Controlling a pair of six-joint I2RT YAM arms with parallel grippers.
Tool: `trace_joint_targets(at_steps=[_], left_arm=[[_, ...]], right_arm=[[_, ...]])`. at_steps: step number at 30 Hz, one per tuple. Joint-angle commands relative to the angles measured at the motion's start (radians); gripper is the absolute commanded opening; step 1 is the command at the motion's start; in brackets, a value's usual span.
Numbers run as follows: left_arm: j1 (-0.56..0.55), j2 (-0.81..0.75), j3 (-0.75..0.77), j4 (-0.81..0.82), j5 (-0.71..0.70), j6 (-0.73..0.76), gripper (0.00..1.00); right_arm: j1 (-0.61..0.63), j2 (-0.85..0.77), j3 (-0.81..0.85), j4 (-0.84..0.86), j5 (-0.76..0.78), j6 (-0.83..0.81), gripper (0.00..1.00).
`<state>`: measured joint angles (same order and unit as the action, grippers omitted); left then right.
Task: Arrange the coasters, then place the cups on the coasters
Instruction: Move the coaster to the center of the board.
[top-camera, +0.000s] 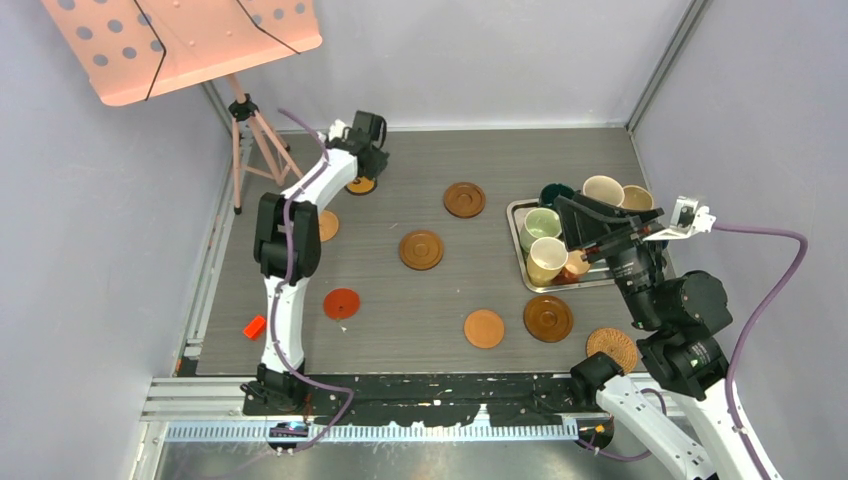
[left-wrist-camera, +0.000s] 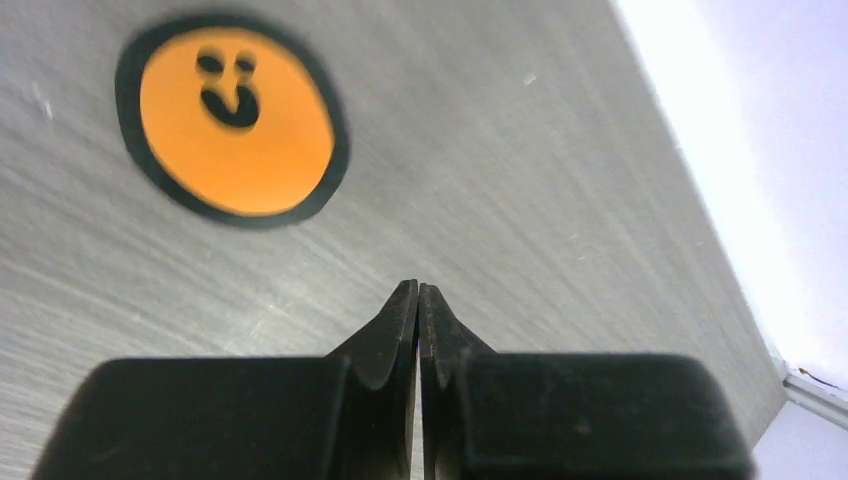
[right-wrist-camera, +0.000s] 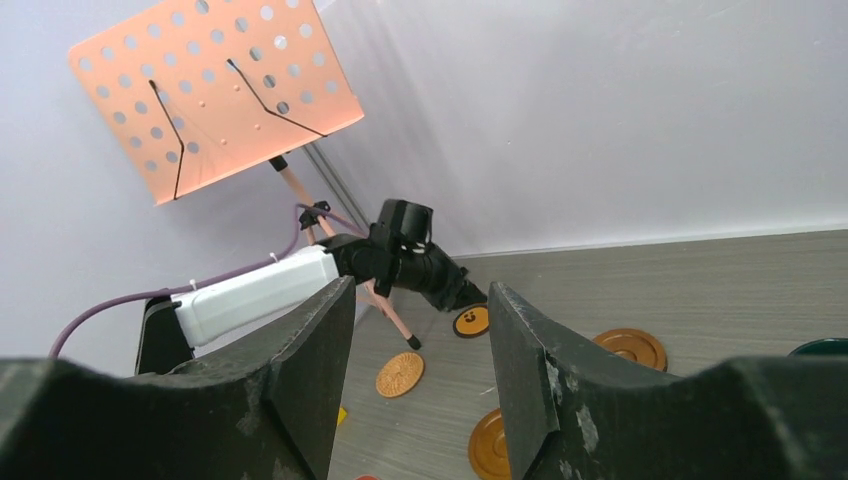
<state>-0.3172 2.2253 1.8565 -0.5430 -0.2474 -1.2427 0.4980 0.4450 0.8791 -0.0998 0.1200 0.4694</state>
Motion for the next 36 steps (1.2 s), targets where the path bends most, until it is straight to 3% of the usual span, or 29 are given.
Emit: trace_joint_targets(at_steps=[1,8,13,25,31,36], left_arm=[[0.027,-0.052,0.082,-0.096,-0.123,0.197,0.04],[0.073,-0.134,0.018,-0.086,-0.128,0.350,0.11],[0.138,-0.092,0.035,-0.107,-0.035,0.333,0.12],[0.136,-0.004,0.008,-0.021,0.131,0.226,0.14],[0.110,-0.185,-0.155,0.062,0.218,0.325,0.14],[0.104,-0.482,-0.457,0.143,0.290,0.397,0.14]], right_arm=[[0.001,-0.007,0.019,0.021,0.018,-0.013,0.58],[0.001,0.106,0.004,0.041,-0.028,0.018,0.59],[0.001,0.156,-0.017,0.073,-0.104,0.095,0.58],[0.001,0.243,0.008,0.077,-0.080,0.142,0.58],[0.001,0.442,0.121,0.076,-0.125,0.151,0.56],[0.000,0.733,0.293,0.069,-0.193,0.120,0.52]])
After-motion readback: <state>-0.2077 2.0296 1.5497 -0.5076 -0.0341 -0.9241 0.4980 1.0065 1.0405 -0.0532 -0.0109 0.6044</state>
